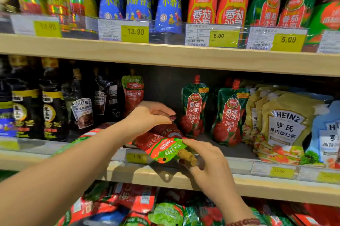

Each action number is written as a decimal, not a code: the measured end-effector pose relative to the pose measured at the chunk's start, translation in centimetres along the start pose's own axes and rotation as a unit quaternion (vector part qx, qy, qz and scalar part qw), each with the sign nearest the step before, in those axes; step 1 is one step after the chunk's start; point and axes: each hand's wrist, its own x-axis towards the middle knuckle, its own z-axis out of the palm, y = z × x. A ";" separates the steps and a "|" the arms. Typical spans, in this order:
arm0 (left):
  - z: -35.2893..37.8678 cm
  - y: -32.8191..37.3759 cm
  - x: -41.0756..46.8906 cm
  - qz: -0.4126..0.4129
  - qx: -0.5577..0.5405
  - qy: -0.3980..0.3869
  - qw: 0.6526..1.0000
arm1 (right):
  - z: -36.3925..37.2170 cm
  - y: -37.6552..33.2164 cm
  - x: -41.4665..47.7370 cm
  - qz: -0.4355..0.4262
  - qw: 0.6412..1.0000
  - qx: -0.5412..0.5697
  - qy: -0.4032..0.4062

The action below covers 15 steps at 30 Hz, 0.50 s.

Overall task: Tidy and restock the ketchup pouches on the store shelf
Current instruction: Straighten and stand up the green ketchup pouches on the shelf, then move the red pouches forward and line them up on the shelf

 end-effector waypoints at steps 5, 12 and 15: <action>0.2 0.6 -1.3 0.002 -0.016 0.007 1.000 | 0.4 -0.1 -0.6 0.006 0.997 0.060 0.052; 1.3 1.4 -2.3 0.008 0.007 -0.005 1.000 | -2.8 -0.3 -0.2 -0.033 0.987 0.083 0.134; 1.6 1.7 -2.8 0.023 -0.014 -0.065 0.998 | -4.4 -1.1 0.2 -0.049 0.981 0.095 0.160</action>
